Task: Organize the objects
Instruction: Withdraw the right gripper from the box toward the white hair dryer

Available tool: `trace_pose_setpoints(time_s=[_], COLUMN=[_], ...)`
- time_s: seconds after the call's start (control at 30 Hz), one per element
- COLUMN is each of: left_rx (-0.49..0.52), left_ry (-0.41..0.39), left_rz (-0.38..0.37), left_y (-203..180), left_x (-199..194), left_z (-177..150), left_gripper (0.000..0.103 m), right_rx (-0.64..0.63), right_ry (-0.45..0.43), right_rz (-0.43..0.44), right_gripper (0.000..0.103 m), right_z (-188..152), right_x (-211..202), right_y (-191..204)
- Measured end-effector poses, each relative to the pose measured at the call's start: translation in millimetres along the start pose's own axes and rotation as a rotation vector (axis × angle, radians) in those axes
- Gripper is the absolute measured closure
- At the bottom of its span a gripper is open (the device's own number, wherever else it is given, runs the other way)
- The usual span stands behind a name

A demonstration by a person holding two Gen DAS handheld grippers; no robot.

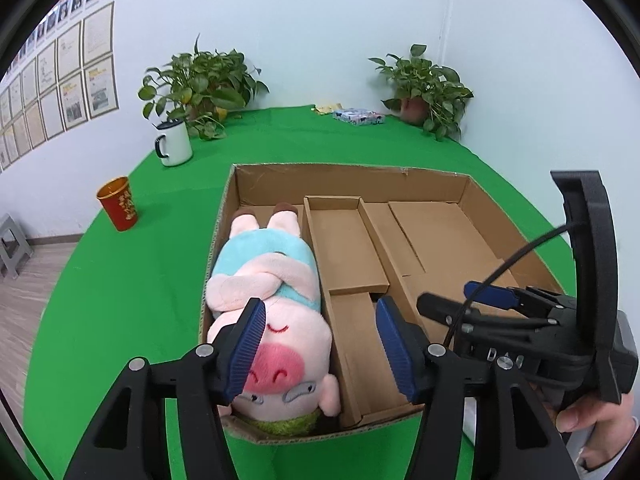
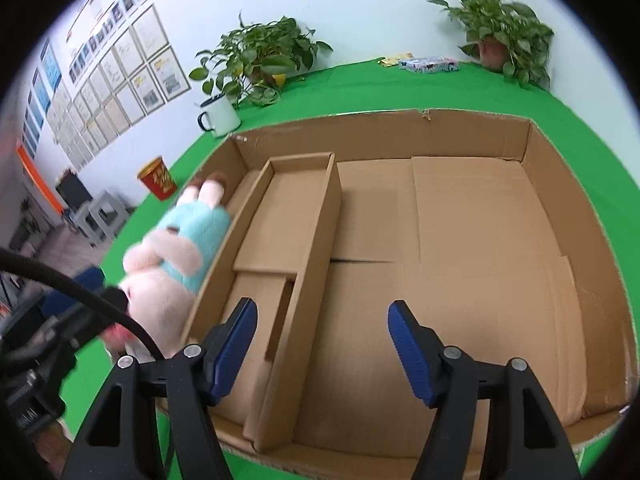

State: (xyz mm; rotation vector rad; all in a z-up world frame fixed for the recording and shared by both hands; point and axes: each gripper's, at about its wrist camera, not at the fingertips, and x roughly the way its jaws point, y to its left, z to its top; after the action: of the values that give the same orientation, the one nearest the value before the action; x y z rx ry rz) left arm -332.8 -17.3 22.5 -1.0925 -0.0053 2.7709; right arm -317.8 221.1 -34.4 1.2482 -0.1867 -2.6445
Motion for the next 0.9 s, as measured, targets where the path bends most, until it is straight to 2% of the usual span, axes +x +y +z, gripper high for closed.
trace_pose_setpoints(time_s=[0.1,0.17,0.23,0.27,0.3,0.37,0.6,0.9], left_rx=[0.0,-0.035,-0.052,-0.05,-0.046,-0.047,-0.038,-0.037], left_ry=[-0.012,-0.004,0.005,0.009,0.012,0.018,0.019,0.024], left_rz=[0.017,0.003,-0.006,0.001,0.008,0.008,0.0,-0.007], left_y=[-0.6,2.8,4.5,4.7,5.0,6.9,8.7,6.6], left_x=[-4.5,-3.9,-3.0,-2.6,-2.8,-3.0,-4.7,-2.8], left_z=[-7.7,-12.5,-18.2,-21.1,-24.3,-28.8,-34.7,-31.8], left_gripper=[0.047,0.047,0.047,0.047,0.047,0.047,0.047,0.047], right_rx=[-0.039,-0.043,-0.042,-0.044,-0.05,-0.078,-0.108,-0.166], right_ry=[0.04,0.077,0.108,0.121,0.124,0.12,0.136,0.121], right_rz=[-0.045,-0.02,0.005,0.004,-0.003,-0.035,-0.058,-0.055], right_gripper=[0.037,0.047,0.065,0.071,0.086,0.086,0.085,0.085], right_z=[-7.1,-10.1,-11.0,-11.7,-12.8,-13.9,-13.1,-14.6], right_x=[8.9,17.2,25.0,28.2,29.0,29.0,28.5,31.5], right_y=[11.6,13.6,15.2,16.1,17.1,20.9,26.5,38.0])
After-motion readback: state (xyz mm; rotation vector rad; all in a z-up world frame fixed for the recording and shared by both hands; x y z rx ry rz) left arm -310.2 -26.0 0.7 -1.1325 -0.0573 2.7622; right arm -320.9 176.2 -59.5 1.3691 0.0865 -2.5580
